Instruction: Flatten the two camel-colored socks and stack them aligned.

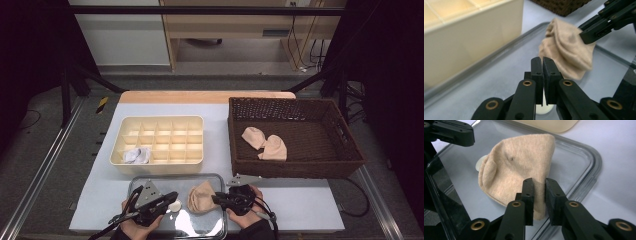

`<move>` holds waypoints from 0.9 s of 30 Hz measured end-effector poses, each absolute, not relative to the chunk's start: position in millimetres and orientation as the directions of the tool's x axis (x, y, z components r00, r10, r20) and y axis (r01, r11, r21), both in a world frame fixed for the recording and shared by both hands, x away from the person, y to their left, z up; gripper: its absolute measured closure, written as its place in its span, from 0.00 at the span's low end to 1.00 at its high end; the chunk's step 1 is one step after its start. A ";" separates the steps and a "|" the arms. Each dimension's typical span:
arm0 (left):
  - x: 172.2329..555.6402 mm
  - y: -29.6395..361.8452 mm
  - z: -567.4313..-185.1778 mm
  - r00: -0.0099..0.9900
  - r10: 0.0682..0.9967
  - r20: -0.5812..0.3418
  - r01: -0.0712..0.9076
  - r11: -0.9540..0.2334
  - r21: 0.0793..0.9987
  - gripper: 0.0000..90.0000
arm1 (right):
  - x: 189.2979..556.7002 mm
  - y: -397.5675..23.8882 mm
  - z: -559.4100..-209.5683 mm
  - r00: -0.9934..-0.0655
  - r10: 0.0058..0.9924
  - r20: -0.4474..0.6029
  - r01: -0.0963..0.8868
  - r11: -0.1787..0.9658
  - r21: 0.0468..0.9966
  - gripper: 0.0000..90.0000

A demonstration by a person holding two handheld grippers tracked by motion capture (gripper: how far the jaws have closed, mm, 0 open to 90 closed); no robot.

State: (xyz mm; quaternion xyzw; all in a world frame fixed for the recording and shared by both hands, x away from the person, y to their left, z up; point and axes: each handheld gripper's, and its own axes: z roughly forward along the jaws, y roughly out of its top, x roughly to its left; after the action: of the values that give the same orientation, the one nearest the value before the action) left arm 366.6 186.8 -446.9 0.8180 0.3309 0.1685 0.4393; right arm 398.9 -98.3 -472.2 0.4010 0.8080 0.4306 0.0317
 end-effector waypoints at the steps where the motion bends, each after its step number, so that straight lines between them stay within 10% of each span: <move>1: 366.1 184.8 -444.1 0.729 0.684 -0.011 0.383 -0.394 0.836 0.98 | 397.6 -101.0 -469.7 -0.678 0.676 0.289 0.608 0.295 0.737 0.83; 27: 386.4 124.5 -469.9 0.766 0.642 -0.034 0.399 -0.432 0.809 1.00 | 398.2 -101.8 -477.3 -0.686 0.675 0.272 0.579 0.279 0.766 0.85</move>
State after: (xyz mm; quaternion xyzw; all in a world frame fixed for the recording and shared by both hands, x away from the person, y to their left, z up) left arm 386.4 124.5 -469.9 0.8345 0.3119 0.1410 0.4319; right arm 398.2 -101.8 -477.3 0.3929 0.7981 0.4538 0.0531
